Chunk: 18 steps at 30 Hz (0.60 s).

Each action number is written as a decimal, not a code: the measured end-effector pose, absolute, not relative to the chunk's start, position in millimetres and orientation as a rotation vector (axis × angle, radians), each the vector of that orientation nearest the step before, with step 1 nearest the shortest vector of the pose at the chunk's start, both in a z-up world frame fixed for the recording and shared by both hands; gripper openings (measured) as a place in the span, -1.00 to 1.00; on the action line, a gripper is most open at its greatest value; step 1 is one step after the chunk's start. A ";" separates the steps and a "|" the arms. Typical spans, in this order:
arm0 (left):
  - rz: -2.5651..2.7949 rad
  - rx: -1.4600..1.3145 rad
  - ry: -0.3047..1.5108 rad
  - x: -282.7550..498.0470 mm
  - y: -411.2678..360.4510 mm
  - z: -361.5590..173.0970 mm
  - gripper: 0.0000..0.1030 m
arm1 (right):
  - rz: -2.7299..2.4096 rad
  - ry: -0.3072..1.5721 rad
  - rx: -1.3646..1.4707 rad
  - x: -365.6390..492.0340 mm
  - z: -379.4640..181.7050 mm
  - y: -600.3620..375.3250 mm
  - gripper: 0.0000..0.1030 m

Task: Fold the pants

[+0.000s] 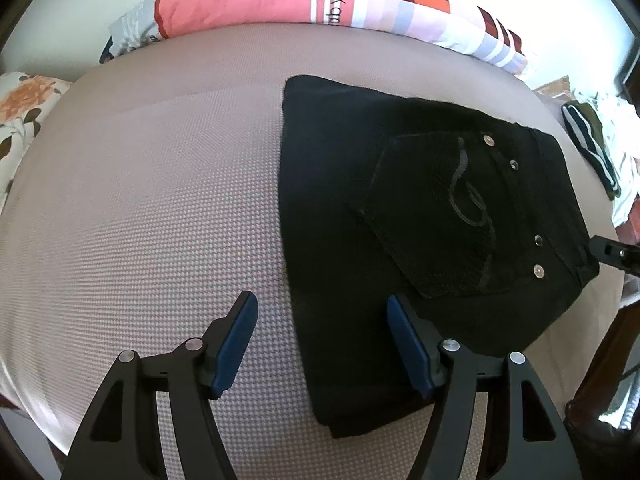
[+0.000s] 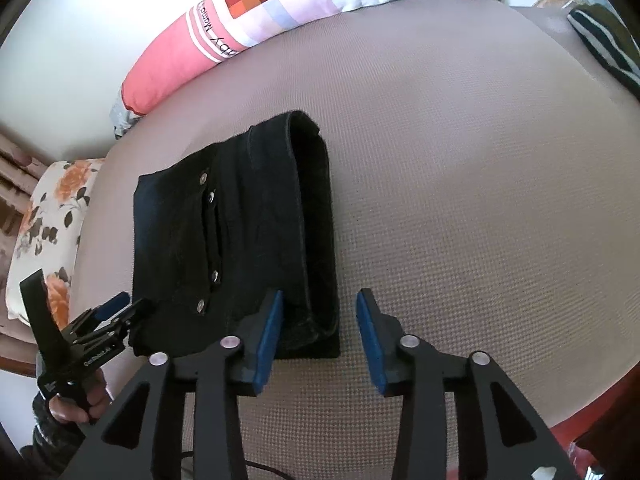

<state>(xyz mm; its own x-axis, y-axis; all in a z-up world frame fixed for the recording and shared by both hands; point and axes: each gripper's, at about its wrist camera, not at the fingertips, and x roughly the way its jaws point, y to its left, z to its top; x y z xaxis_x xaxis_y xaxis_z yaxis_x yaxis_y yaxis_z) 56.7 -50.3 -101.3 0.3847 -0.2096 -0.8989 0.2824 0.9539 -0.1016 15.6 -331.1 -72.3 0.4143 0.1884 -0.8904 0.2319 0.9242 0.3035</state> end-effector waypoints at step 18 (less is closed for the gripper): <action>-0.385 -0.148 1.208 98.2 -29.3 -102.5 0.32 | 0.037 1.183 0.405 61.2 -89.4 -340.5 -0.04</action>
